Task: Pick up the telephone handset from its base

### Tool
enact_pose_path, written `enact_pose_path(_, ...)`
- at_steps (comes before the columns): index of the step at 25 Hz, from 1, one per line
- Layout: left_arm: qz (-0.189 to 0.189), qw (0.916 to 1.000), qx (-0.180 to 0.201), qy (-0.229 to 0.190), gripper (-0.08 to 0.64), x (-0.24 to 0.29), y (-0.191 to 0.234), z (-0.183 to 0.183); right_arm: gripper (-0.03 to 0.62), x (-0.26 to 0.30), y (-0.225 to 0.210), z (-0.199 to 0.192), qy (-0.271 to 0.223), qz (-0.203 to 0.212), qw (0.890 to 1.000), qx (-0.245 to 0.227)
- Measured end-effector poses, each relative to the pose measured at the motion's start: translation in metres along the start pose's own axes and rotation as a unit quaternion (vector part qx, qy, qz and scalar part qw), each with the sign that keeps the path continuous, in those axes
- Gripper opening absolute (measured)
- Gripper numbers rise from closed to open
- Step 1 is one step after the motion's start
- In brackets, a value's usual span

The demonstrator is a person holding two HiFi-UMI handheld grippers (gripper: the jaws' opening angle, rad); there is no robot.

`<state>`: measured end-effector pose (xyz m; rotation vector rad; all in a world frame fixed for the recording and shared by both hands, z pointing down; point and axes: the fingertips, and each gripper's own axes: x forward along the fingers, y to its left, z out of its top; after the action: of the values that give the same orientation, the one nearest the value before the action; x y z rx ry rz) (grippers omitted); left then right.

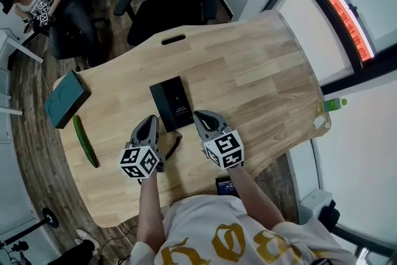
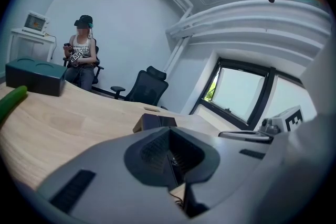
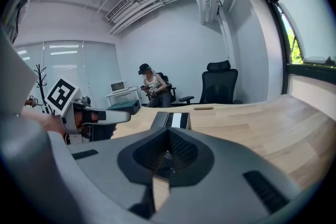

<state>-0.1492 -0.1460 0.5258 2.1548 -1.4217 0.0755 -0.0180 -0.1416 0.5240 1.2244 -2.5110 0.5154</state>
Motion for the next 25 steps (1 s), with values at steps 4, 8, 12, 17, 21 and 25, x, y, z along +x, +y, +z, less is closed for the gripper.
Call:
enact_pose_path(4,0.001,1.0,-0.004,0.007,0.006,0.005,0.004,-0.005,0.006,0.006,-0.004,-0.005,0.006,-0.004,1.0,0.005)
enact_pose_path(8,0.002,0.9998,-0.016,0.009,0.006,0.01,0.009,-0.009,0.006,0.011,-0.005,-0.006,0.003,0.002,1.0,0.012)
enact_pose_path(12,0.006,0.9997,-0.019,0.016,0.006,0.016,0.012,-0.014,0.006,0.015,-0.008,-0.009,0.006,0.005,1.0,0.017)
enact_pose_path(17,0.009,0.9994,-0.022,0.027,0.006,0.021,0.016,-0.022,0.006,0.019,-0.016,-0.014,0.013,-0.003,1.0,0.016)
enact_pose_path(21,0.016,0.9991,-0.023,0.03,0.006,0.025,0.021,-0.027,0.006,0.024,-0.019,-0.018,0.019,-0.003,1.0,0.018)
enact_pose_path(25,0.023,0.9986,-0.033,0.034,0.006,0.027,0.026,-0.033,0.006,0.029,-0.022,-0.023,0.025,-0.004,0.999,0.02)
